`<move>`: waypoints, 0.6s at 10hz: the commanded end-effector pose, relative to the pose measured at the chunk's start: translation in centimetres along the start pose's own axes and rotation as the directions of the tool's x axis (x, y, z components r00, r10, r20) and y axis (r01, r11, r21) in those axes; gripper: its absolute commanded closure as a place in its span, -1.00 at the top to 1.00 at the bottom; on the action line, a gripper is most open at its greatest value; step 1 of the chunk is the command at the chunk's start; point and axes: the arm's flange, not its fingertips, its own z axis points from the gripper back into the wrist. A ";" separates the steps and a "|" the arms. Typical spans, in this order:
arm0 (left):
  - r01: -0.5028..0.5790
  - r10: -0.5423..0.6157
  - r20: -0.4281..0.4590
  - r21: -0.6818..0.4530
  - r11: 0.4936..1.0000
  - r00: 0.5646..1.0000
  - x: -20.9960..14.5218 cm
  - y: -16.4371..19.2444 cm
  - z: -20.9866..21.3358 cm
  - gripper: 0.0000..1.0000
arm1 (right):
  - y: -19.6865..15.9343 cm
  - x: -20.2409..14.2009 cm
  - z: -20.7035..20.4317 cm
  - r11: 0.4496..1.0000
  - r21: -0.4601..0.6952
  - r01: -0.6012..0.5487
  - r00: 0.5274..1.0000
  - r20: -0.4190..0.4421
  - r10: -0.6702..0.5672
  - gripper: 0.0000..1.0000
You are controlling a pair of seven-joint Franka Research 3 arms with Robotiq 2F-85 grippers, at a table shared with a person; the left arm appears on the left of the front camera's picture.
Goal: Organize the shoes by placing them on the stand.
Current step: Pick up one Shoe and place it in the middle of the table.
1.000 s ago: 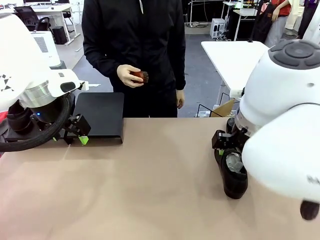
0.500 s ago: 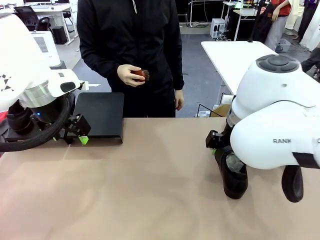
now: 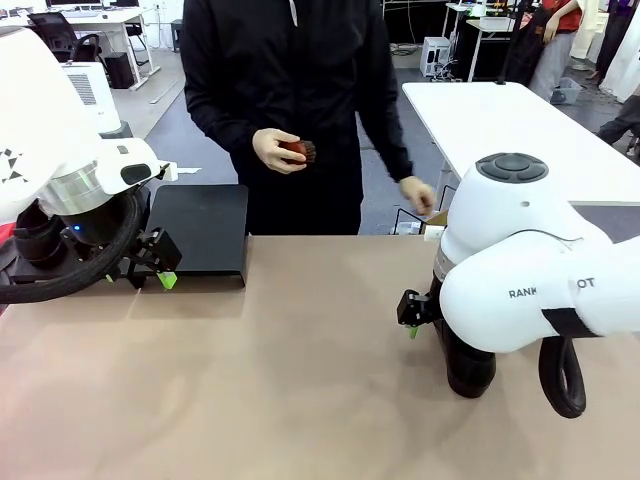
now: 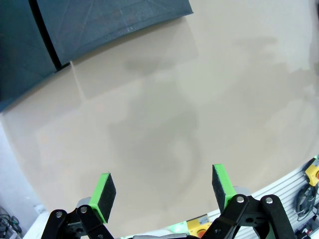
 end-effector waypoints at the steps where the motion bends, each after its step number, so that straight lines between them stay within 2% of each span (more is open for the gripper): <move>1: -0.016 0.017 0.012 -0.014 1.000 1.000 -0.2 0.0 -0.1 1.00 | 0.9 1.2 -1.0 1.000 0.002 -0.010 1.000 0.004 0.010 1.00; 6: -0.016 0.017 0.012 -0.014 1.000 1.000 -0.2 0.0 -0.1 1.00 | 0.8 1.0 -0.6 0.998 -0.046 0.031 1.000 0.002 -0.031 -0.98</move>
